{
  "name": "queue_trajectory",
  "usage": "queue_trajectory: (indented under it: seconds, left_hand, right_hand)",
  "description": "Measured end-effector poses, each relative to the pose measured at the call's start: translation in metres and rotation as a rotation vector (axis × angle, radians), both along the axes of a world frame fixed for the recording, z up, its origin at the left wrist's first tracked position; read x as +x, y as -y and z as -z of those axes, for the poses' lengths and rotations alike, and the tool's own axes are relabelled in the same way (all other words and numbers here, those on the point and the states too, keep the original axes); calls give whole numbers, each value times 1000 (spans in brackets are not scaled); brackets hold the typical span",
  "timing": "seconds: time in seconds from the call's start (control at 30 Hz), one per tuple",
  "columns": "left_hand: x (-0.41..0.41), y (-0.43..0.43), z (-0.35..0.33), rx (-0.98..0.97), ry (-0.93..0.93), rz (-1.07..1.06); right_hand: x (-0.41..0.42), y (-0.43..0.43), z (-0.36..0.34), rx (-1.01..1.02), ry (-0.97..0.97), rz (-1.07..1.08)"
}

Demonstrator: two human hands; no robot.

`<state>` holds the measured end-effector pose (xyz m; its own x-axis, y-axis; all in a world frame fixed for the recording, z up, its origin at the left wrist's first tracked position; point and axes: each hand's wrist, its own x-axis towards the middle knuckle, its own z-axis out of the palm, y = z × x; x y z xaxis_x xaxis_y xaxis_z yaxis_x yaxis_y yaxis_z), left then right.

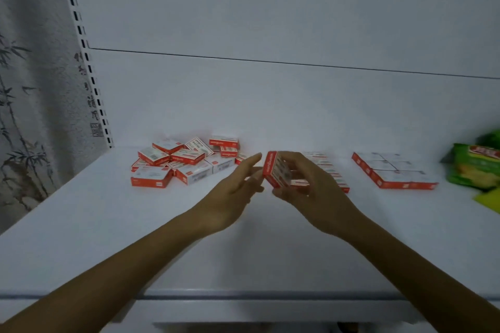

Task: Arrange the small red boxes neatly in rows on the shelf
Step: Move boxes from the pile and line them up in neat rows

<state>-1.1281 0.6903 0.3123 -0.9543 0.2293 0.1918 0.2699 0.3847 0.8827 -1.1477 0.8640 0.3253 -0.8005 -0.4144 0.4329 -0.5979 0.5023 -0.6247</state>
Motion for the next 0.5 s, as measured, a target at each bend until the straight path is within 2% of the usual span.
queue_trajectory:
  seconds: [0.1, 0.2, 0.27, 0.37, 0.43, 0.5]
  left_hand:
    - [-7, -26, 9, -201, -28, -118]
    - [-11, -48, 12, -325, -4, -169]
    - [-10, -61, 12, -380, -26, -178]
    - [-7, -75, 20, -427, -97, -175]
    - [-9, -76, 31, -563, -125, -170]
    - [-13, -73, 39, -647, -103, -176]
  right_hand:
    - [-14, -44, 8, 209, 12, 66]
    - [-25, -69, 15, 369, 32, 86]
    - [-30, -76, 19, 458, -20, 90]
    - [-40, -82, 24, 500, -70, 81]
    - [-44, -85, 27, 501, -40, 52]
    - [-46, -91, 29, 497, -100, 28]
